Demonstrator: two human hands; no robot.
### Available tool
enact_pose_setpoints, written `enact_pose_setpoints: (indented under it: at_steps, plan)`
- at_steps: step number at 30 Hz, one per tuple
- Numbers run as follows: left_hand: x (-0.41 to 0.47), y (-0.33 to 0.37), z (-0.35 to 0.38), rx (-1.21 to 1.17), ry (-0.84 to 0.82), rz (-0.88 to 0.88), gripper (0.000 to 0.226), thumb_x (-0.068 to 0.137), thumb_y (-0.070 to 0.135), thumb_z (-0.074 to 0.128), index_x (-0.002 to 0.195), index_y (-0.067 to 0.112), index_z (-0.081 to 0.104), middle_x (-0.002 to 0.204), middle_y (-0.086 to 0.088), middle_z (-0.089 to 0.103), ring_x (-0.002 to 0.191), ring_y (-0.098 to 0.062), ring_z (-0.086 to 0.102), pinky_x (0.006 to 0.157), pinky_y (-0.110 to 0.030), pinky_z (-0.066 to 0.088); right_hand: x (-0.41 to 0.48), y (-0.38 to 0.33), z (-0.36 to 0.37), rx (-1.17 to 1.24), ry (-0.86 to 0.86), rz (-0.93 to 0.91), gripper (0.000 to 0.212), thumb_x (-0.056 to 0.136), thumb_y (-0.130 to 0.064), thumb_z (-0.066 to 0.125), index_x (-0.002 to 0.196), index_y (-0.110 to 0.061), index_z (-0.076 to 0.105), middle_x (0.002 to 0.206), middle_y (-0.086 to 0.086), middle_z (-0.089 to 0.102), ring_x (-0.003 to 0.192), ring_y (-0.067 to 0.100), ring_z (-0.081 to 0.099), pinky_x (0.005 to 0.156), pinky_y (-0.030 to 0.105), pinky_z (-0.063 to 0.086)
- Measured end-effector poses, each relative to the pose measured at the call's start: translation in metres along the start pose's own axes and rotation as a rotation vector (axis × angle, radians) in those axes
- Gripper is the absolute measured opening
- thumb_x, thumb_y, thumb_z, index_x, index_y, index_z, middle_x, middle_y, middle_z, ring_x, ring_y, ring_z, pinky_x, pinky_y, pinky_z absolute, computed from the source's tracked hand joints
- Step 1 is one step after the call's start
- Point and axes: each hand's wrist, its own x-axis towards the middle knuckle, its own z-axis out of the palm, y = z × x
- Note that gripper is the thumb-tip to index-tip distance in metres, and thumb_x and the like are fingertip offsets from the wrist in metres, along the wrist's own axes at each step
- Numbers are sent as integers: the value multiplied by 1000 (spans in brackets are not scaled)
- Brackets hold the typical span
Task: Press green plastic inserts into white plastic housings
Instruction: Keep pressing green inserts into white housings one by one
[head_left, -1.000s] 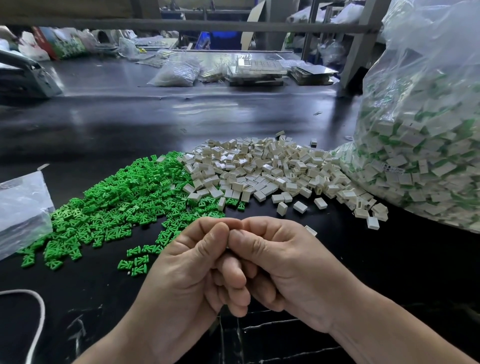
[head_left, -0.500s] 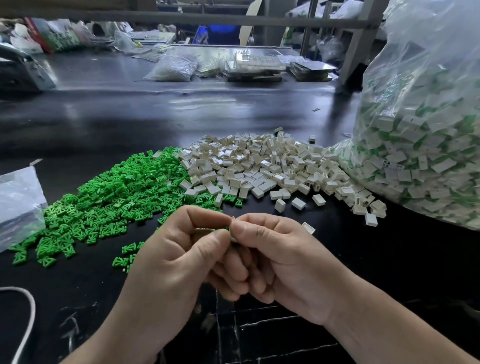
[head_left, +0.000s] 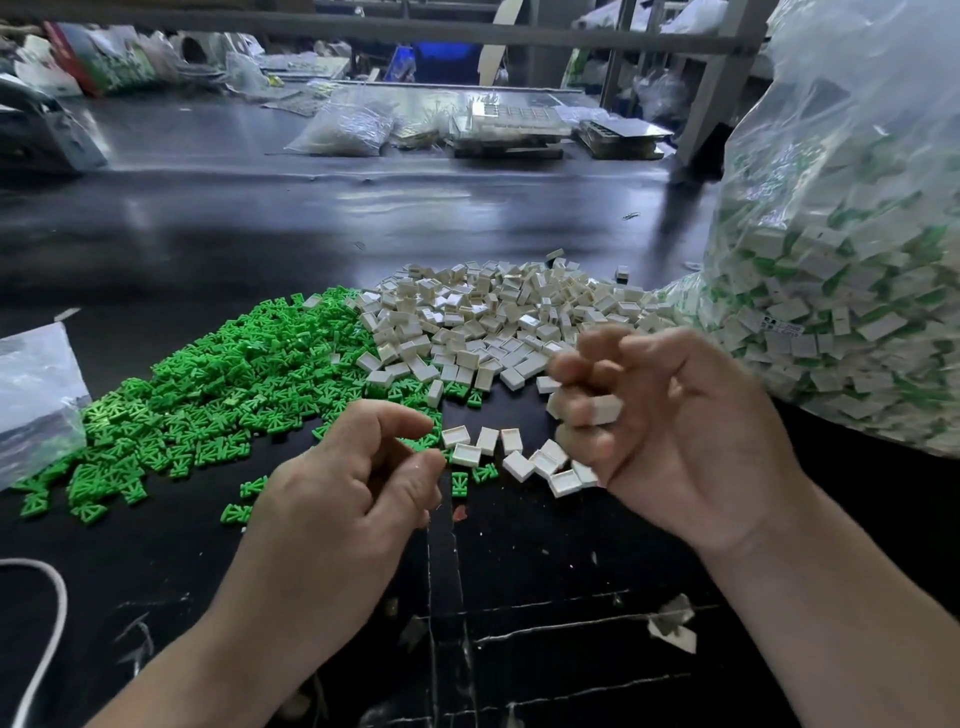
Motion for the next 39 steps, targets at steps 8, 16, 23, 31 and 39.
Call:
enact_pose_setpoints:
  at_steps: [8, 16, 23, 31, 39]
  plan:
    - [4, -10, 10, 546, -155, 91, 50, 80, 64, 44, 121, 39, 62, 94, 20, 56, 83, -4, 53, 63, -18, 34, -10, 6, -3, -1943, 262, 207, 45, 79, -70, 62, 112, -39, 61, 102, -17, 66, 93, 7, 61, 74, 28, 48]
    - [8, -12, 16, 651, -247, 261, 29, 78, 40, 74, 103, 26, 76, 79, 8, 58, 73, -18, 61, 57, -30, 49, 2, 29, 3, -2076, 176, 105, 24, 96, -45, 52, 113, -27, 55, 105, -4, 67, 99, 29, 63, 80, 39, 51]
    - [10, -13, 13, 604, -255, 213, 16, 80, 43, 69, 85, 28, 66, 80, 13, 55, 77, -13, 56, 66, -22, 37, 2, 26, 5, -2104, 159, 120, 28, 95, -56, 51, 94, -29, 44, 97, -6, 65, 94, 24, 62, 73, 35, 48]
    - [7, -9, 11, 602, -237, 198, 19, 82, 20, 73, 101, 19, 72, 82, 6, 60, 71, -17, 60, 62, -27, 46, 0, 27, -2, -1939, 197, 84, 24, 90, -35, 52, 112, -26, 52, 79, -9, 54, 84, 18, 55, 69, 31, 42]
    - [7, 1, 7, 1, -58, 14, 24, 88, 17, 64, 100, 37, 71, 91, 17, 62, 90, -2, 61, 74, -11, 45, -5, 27, 7, -955, 100, 175, 18, 82, -30, 65, 98, -31, 73, 59, -6, 56, 50, 9, 48, 44, 22, 39]
